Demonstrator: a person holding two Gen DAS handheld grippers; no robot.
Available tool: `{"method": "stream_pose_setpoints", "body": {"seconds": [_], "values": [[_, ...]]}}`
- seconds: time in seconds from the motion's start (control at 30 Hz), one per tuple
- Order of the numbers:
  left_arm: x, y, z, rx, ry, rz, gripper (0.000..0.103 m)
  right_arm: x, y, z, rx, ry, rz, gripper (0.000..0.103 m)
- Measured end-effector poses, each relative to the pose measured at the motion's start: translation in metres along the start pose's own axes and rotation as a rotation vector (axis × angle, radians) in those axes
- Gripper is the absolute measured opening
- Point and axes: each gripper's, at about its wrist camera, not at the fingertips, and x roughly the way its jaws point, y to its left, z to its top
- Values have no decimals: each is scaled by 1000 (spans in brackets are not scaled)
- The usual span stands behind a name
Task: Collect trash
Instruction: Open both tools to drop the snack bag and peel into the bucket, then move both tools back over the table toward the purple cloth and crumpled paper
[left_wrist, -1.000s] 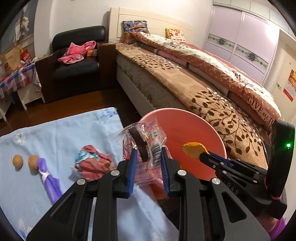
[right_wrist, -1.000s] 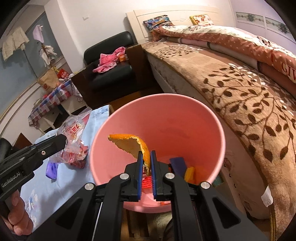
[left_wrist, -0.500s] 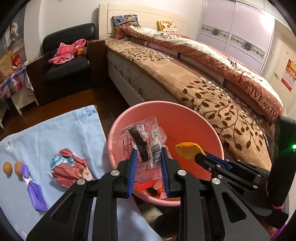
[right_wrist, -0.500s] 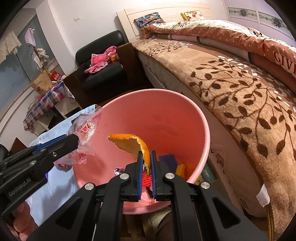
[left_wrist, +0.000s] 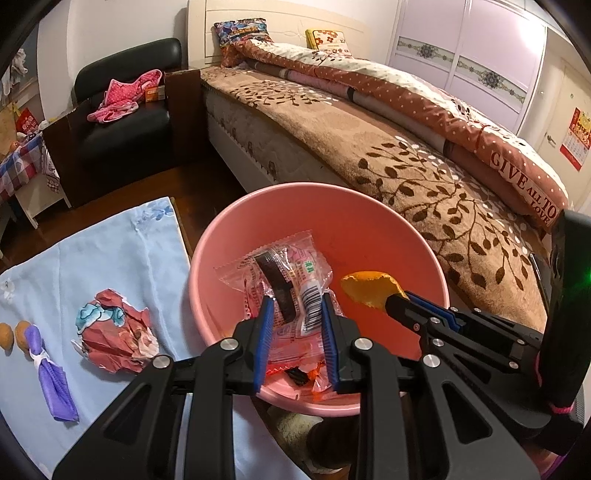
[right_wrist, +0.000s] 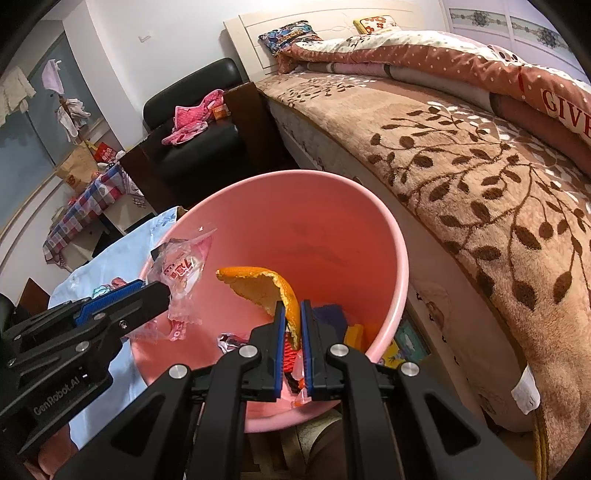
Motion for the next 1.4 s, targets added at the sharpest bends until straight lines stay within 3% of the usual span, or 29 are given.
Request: {"method": "stream_pose_setpoints", "body": {"seconds": [0.3,0.47,0.63,0.9,1.4], "values": [[6,-1,-1,-2,29,5,27,1,-1,0,0,3,-1,8],[7,-1,-1,-13,32,5,39,1,-1,0,1,2,-3,8],[6,1,-1,-17,28,9,40,2,-2,-1,4,-6,-10,8],[-2,4,-1,-34,18,9,40,-3,1,-1,4,-15,-12,27],[-27,16,-8,-66,-4,25,40,-21,19,-4,-35,-31,8,28]]}}
